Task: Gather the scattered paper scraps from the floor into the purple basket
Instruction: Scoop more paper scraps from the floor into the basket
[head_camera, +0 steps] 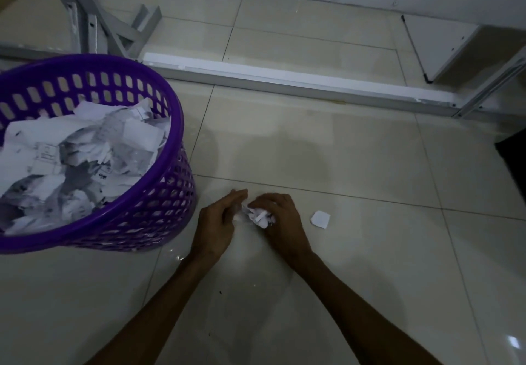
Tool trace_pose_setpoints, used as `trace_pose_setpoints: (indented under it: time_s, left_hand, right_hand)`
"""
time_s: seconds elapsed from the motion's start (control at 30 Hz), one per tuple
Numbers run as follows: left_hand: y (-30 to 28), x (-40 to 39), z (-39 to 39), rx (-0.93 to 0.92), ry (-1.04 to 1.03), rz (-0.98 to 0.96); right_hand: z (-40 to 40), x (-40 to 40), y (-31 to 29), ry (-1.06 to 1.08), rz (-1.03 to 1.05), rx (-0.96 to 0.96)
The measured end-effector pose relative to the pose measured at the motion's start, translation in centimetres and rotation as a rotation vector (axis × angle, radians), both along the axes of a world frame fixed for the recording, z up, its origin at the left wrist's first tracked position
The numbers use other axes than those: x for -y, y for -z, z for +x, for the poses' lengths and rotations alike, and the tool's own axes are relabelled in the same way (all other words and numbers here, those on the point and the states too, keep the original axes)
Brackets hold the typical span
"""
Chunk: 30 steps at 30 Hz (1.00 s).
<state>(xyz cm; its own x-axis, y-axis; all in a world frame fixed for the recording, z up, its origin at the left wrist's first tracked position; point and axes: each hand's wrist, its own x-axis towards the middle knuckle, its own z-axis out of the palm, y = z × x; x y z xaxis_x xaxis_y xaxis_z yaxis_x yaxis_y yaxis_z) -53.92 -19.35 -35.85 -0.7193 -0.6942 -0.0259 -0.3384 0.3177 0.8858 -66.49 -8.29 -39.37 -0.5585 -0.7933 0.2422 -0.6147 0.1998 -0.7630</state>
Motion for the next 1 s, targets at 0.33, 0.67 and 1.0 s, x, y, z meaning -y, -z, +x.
trace_pose_setpoints:
  time_s: [0.33, 0.67, 1.0]
  left_hand:
    - [-6.5, -1.1, -2.9, -0.146, 0.19, -0.153]
    - [-21.6, 3.0, -3.0, -0.366, 0.153, -0.459]
    - [-27.3, 15.3, 11.0, -0.187, -0.208, -0.478]
  right_hand:
    - [-2.2, 0.1, -8.8, 0.349, -0.112, 0.614]
    - [-1.0, 6.3, -25.4, 0.398, -0.258, 0.744]
    - [8.9, 16.8, -31.5, 0.107, -0.279, 0.778]
